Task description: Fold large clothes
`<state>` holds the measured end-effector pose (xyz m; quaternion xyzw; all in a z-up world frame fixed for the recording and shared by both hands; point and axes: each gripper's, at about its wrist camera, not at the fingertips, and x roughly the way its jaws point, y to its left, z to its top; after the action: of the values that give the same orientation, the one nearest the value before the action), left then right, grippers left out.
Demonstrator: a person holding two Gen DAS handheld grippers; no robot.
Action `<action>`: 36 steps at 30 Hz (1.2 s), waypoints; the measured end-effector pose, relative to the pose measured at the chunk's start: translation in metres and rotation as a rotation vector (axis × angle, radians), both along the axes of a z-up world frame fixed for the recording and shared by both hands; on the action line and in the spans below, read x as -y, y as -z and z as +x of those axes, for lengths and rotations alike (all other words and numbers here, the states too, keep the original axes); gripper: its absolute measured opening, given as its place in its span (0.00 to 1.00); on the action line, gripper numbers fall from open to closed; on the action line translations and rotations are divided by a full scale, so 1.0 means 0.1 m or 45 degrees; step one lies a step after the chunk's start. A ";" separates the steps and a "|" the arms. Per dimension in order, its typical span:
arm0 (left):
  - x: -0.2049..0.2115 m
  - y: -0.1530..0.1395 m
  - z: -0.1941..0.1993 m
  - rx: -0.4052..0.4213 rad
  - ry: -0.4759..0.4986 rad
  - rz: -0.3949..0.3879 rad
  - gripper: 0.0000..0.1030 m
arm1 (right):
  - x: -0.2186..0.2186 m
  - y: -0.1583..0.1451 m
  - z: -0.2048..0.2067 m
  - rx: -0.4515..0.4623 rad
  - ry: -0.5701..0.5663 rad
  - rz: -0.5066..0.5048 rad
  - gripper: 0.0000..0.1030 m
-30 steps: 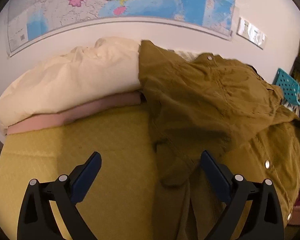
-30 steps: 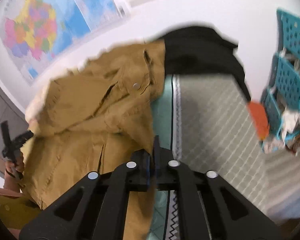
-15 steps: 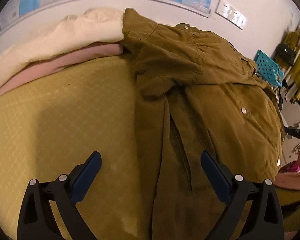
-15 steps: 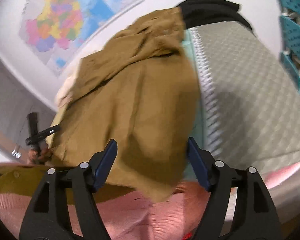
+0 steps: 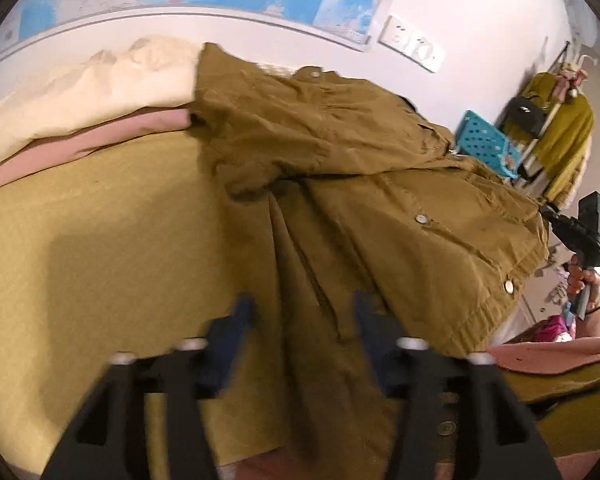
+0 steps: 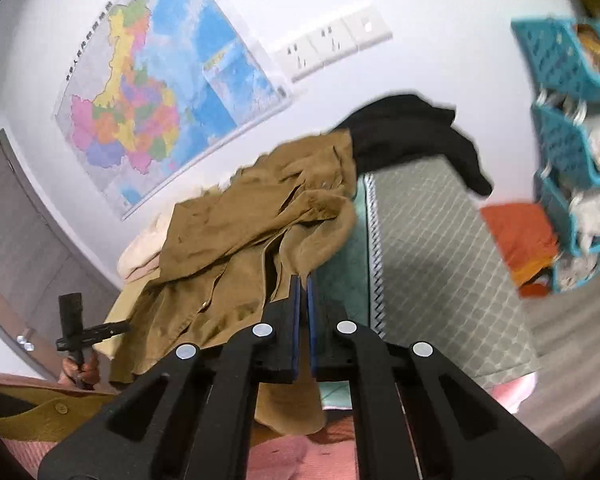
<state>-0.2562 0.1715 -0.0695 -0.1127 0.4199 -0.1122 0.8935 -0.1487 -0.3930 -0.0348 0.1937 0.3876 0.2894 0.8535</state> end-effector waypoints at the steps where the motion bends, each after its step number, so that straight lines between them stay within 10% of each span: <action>1: -0.01 0.04 -0.01 -0.017 -0.005 0.002 0.65 | -0.04 0.11 0.04 -0.044 -0.013 -0.022 0.04; 5: -0.06 0.18 0.01 -0.108 -0.026 0.006 0.73 | -0.06 0.56 0.08 -0.212 -0.048 -0.005 0.15; 8: -0.11 0.15 0.00 -0.098 -0.035 -0.027 0.83 | 0.00 0.72 0.01 -0.277 -0.019 0.030 0.64; 17: 0.29 0.18 -0.11 -0.135 0.231 -0.116 0.93 | -0.11 0.76 -0.10 -0.244 -0.151 0.059 0.64; 21: 0.38 0.21 -0.10 -0.114 0.248 -0.161 0.91 | -0.25 0.82 -0.12 -0.263 -0.246 0.123 0.39; 23: 0.32 0.22 -0.09 -0.100 0.195 -0.181 0.62 | -0.28 0.86 -0.11 -0.281 -0.262 0.156 0.13; 25: 0.25 0.22 -0.06 -0.117 0.119 -0.145 0.20 | -0.25 0.84 -0.12 -0.273 -0.274 0.234 0.09; 28: 0.15 0.22 -0.07 -0.144 0.086 -0.186 0.20 | -0.23 0.73 -0.14 -0.221 -0.272 0.262 0.14; 31: 0.14 0.25 -0.06 -0.174 0.097 -0.177 0.36 | -0.29 0.76 -0.14 -0.243 -0.299 0.214 0.48; 33: 0.14 0.24 -0.07 -0.179 0.163 -0.275 0.69 | -0.38 0.81 -0.16 -0.265 -0.326 0.161 0.51; 36: 0.31 0.22 -0.10 -0.161 0.216 -0.194 0.75 | -0.44 0.85 -0.18 -0.254 -0.335 0.161 0.44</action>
<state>-0.2658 0.1407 -0.0918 -0.1512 0.4737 -0.2115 0.8414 -0.1671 -0.3494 -0.1195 0.2221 0.4734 0.4018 0.7517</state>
